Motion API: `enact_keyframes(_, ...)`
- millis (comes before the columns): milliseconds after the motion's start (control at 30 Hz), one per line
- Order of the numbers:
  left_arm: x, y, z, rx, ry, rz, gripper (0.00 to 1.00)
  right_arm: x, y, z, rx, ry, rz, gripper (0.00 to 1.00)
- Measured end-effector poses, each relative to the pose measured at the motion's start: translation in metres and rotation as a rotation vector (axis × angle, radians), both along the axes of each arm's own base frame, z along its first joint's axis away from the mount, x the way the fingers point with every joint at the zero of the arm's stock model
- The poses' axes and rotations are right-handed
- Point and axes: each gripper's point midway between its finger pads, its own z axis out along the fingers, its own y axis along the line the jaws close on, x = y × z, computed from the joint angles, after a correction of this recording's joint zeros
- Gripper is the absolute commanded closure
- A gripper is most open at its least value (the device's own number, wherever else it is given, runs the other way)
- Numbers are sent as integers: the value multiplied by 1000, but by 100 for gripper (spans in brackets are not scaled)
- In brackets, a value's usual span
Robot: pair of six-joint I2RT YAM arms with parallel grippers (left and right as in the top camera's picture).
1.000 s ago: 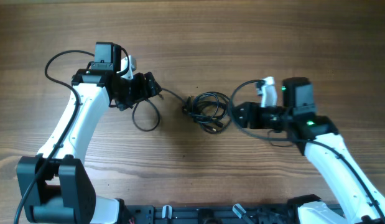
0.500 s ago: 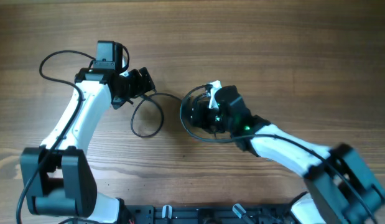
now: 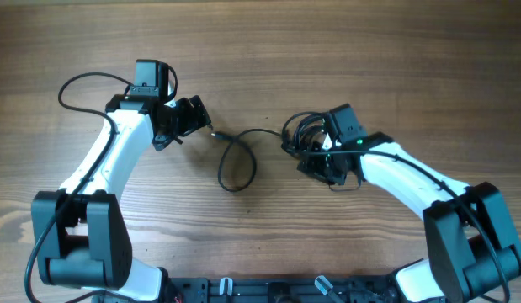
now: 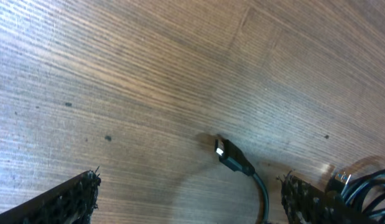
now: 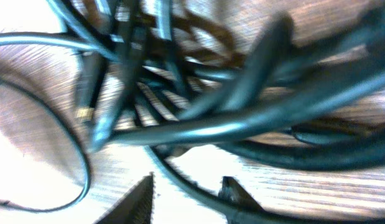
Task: Untangle cables
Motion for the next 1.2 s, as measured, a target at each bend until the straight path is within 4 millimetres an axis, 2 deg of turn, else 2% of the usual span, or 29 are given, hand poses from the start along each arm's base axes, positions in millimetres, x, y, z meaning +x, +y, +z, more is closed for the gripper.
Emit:
enact_keyframes(33, 0, 0, 0, 0, 1, 0, 4, 7, 4, 8, 10, -27, 24, 52)
enact_keyframes(133, 0, -3, 1, -12, -3, -10, 3, 8, 5, 10, 13, -33, 40, 53)
enact_keyframes(167, 1, -5, 1, -20, -8, -18, 4, 8, 5, 10, 10, -29, 28, 55)
enact_keyframes(233, 1, -8, 2, -32, -12, -37, 4, 10, 3, 10, 8, -17, -17, 65)
enact_keyframes(300, 1, -10, 3, -46, -13, -49, 5, 17, 5, 12, 27, -20, -79, 68)
enact_keyframes(367, 1, -13, 3, -55, -19, -65, 6, 24, 8, 14, 50, -25, -134, 67)
enact_keyframes(467, 1, -19, 5, -77, -31, -111, 6, 33, 17, 19, 91, -41, -189, 59)
enact_keyframes(567, 2, -28, 7, -72, -52, -165, 6, 30, 24, 20, 102, -26, -202, 57)
enact_keyframes(667, 2, -46, 8, -61, -78, -249, 7, 29, 27, 18, 82, -30, -233, 69)
enact_keyframes(833, -1, -68, 4, -61, -104, -318, 5, 34, 20, 14, 0, -69, -303, 96)
enact_keyframes(933, -3, -69, 0, -61, -107, -322, 5, 37, 13, 12, -36, -92, -320, 96)
enact_keyframes(1033, -5, -76, 0, -68, -113, -353, 4, 38, 11, 12, -61, -127, -251, 96)
enact_keyframes(1067, -7, -82, 1, -84, -118, -387, 2, 38, 12, 12, -57, -133, -225, 88)
enact_keyframes(1133, -10, -98, 6, -138, -141, -455, 0, 39, 12, 19, -18, -138, -177, 15)
enact_keyframes(1167, -11, -104, 9, -161, -151, -479, 0, 40, 12, 23, 7, -142, -158, 0)
enact_keyframes(1200, -11, -109, 11, -185, -162, -501, 0, 39, 12, 26, 24, -145, -132, 0)
